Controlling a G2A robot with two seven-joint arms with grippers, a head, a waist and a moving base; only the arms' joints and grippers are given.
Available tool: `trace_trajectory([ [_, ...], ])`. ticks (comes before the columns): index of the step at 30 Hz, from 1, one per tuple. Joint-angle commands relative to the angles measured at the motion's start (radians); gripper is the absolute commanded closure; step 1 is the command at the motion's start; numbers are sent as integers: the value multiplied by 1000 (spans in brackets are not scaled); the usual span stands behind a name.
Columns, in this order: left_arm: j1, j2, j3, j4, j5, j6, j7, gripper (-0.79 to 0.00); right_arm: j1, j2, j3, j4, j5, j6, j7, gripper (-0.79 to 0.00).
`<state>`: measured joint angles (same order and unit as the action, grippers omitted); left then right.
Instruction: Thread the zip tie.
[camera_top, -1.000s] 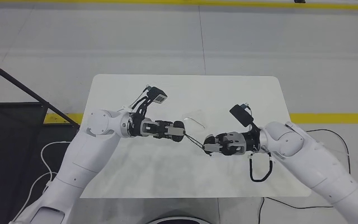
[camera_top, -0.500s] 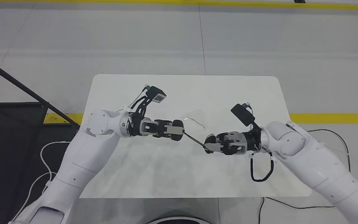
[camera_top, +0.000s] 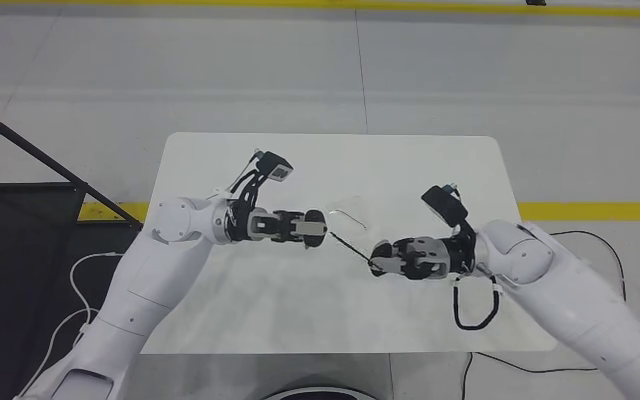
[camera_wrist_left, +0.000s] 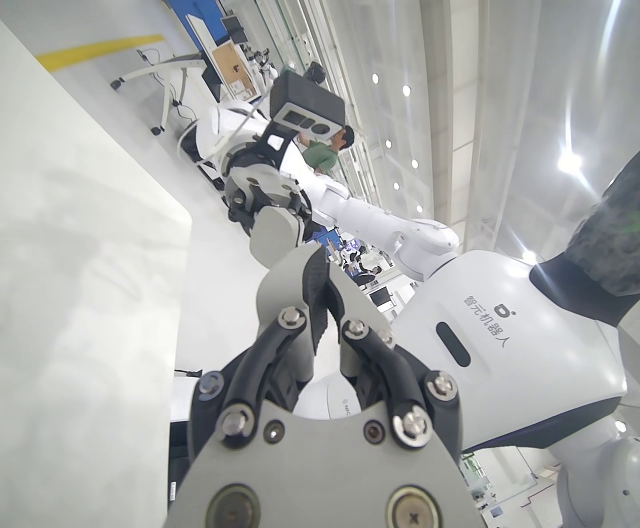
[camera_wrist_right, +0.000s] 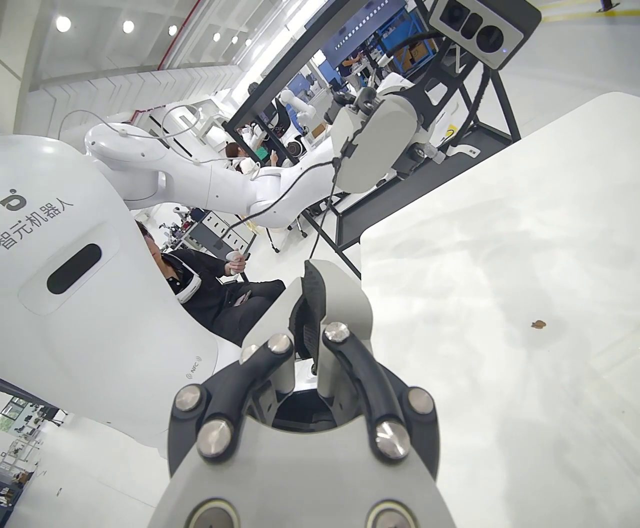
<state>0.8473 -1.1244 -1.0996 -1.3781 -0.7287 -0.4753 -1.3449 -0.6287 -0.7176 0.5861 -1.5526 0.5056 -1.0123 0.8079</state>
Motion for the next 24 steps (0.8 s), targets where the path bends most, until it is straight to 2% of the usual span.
trace_trajectory([
  [1,1,1,-1,1,-1,-2,2,0,-8,6,9,-14,7,0,0,0],
  [12,0,2,3,1,-1,-10,10,0,-50,39,43,-48,10,0,0,0],
  [15,1,2,8,-11,-16,0,0,-305,-40,38,24,-39,1,0,0,0],
  [16,1,3,9,-17,-22,7,-7,-354,-33,37,15,-32,0,0,0,0],
  [19,5,4,9,-27,-25,16,-16,-409,-8,29,-15,-11,0,0,0,0],
  [20,6,5,10,-32,-23,19,-19,-456,1,25,-25,-4,1,0,0,0],
  [24,8,5,14,-38,-17,21,-21,-449,35,12,-60,24,7,0,0,0],
])
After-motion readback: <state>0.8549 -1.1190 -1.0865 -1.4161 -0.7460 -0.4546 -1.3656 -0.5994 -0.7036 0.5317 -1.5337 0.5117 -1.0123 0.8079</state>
